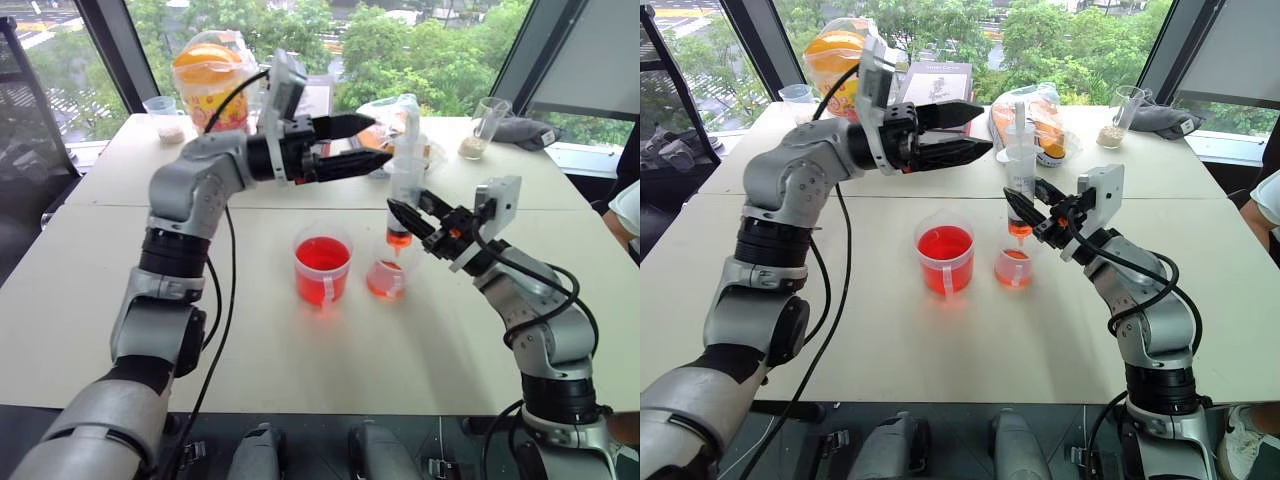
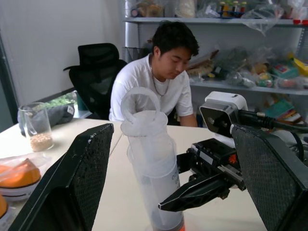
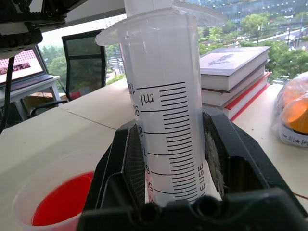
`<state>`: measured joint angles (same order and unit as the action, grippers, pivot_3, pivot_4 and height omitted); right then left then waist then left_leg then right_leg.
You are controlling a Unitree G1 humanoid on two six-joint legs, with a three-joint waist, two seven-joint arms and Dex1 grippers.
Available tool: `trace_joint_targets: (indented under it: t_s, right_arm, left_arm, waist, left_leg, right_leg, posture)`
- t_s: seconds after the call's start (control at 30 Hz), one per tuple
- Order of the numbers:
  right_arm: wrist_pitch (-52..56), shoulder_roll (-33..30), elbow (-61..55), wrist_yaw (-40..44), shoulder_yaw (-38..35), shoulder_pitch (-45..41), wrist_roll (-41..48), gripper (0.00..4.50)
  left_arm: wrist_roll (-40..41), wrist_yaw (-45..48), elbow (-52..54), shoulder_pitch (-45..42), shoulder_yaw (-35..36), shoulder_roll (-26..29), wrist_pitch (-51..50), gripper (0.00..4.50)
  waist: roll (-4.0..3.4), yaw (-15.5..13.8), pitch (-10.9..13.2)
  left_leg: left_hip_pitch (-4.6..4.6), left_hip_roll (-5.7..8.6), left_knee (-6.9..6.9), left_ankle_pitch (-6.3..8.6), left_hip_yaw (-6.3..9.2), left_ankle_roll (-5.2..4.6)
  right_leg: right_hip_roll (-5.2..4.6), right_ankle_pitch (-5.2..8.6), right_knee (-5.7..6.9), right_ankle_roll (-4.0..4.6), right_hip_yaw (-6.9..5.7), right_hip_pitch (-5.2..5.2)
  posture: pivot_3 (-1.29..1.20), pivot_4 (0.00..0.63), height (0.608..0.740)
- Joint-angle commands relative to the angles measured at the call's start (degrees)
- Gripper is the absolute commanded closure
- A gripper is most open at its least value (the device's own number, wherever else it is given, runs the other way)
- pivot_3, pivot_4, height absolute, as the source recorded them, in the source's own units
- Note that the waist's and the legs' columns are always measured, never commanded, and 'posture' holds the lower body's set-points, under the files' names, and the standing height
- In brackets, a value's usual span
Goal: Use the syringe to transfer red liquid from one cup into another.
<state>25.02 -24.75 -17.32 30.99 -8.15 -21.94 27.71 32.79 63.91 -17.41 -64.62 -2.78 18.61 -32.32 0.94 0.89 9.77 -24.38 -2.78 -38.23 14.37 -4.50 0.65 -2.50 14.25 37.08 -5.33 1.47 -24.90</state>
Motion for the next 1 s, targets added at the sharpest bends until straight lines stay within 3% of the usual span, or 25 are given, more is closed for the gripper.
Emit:
trace_joint_targets:
  t_s: [0.03,0.47,0.6,0.77,1.0]
  right_arm:
    - [-1.32,-0.10,-1.86,-0.39,-0.65,-0.30,0.02,3.13]
    - [-0.73,-0.10,-3.16,-1.13,-0.12,0.04,-0.01,3.13]
    - [-0.45,-0.13,-3.70,-1.55,-0.09,0.16,0.05,3.13]
    - [0.53,-0.43,-4.81,-1.83,-0.48,-0.36,0.65,3.13]
    - [3.29,-1.90,-7.55,-2.18,-1.67,-2.62,2.46,3.13]
  left_arm:
    - [-1.16,0.92,-0.77,-2.59,-0.37,-1.35,1.68,0.49]
    - [-4.40,3.78,-8.08,-5.85,-1.54,-8.70,5.31,0.49]
    - [-4.24,3.55,-9.34,-6.59,-0.98,-10.30,4.85,1.76]
    - [-4.56,3.95,-10.00,-6.81,-0.79,-10.76,4.71,4.28]
    - [-8.07,5.07,-10.28,-4.20,-3.83,-10.80,6.74,4.40]
  waist:
    - [0.00,-0.03,0.00]
    - [0.01,-0.05,0.01]
    - [0.02,-0.10,0.01]
    - [0.02,-0.08,0.01]
    - [0.02,-0.14,0.01]
  left_leg:
    - [0.00,0.00,0.00,0.00,0.00,0.00]
    - [-0.01,0.01,0.00,0.00,0.01,0.00]
    - [-0.02,0.01,0.00,0.00,0.02,0.00]
    - [-0.01,0.01,0.00,0.00,0.05,0.00]
    - [-0.02,0.01,0.00,0.00,0.04,0.00]
  right_leg:
    - [0.00,0.00,0.00,0.00,0.00,0.00]
    - [0.00,0.00,-0.02,0.00,0.00,0.00]
    - [0.00,0.00,-0.02,-0.01,0.00,0.00]
    - [0.01,0.00,-0.02,0.00,-0.01,0.00]
    - [0.00,0.00,-0.03,0.00,0.00,0.00]
  posture:
    - [0.00,0.150,0.740]
    - [0.00,0.150,0.740]
    - [0.00,0.150,0.740]
    - [0.00,0.150,0.740]
    - [0.00,0.150,0.740]
